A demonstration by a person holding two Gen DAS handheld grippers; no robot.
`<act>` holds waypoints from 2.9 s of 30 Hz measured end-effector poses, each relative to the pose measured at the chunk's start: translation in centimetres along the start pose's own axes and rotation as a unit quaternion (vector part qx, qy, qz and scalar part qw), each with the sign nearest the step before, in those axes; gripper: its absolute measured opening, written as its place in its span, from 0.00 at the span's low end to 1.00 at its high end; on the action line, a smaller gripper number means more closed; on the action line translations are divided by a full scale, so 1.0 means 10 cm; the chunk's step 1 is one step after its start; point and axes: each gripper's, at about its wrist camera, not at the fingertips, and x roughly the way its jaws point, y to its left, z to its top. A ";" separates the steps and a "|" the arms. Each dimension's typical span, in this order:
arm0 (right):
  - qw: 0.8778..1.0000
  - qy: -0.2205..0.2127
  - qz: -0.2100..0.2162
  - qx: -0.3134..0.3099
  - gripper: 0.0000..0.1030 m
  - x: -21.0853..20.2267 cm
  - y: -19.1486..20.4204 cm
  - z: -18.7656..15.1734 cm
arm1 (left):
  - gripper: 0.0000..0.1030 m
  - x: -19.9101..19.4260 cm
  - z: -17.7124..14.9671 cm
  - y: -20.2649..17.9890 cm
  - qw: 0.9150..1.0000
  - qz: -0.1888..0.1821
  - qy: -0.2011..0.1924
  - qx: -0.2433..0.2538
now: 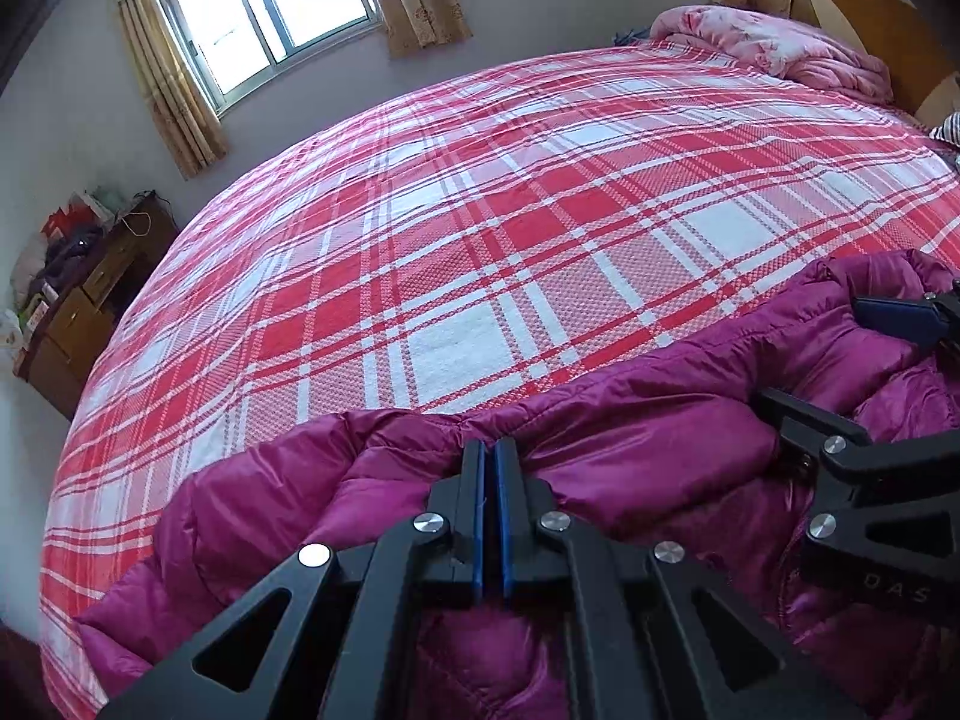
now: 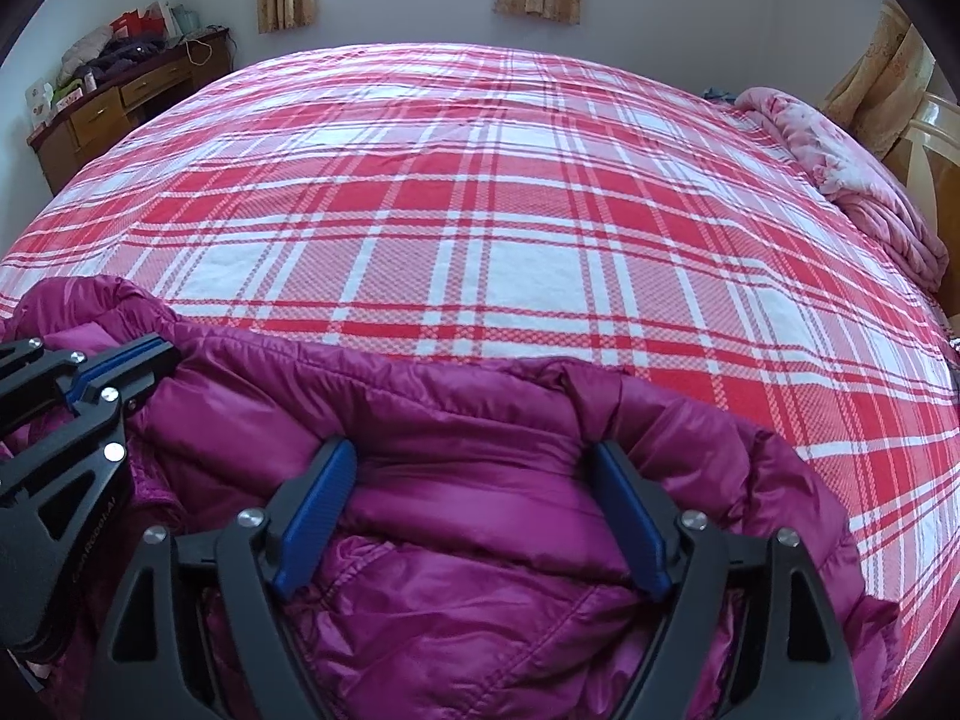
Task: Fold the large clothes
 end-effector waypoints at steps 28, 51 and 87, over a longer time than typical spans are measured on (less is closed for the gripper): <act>0.990 -0.005 0.034 0.138 0.85 -2.07 -0.73 -2.60 | 0.04 -2.23 -2.74 0.57 0.995 -0.034 -0.004 -0.093; 0.993 0.012 0.033 0.115 0.85 -2.52 -0.31 -3.66 | 0.04 -2.89 -3.80 0.57 0.990 -0.045 -0.002 -0.134; 0.977 0.003 0.136 0.165 0.41 -2.78 -0.31 -4.00 | 0.04 -3.17 -4.11 0.51 0.986 -0.076 0.015 -0.145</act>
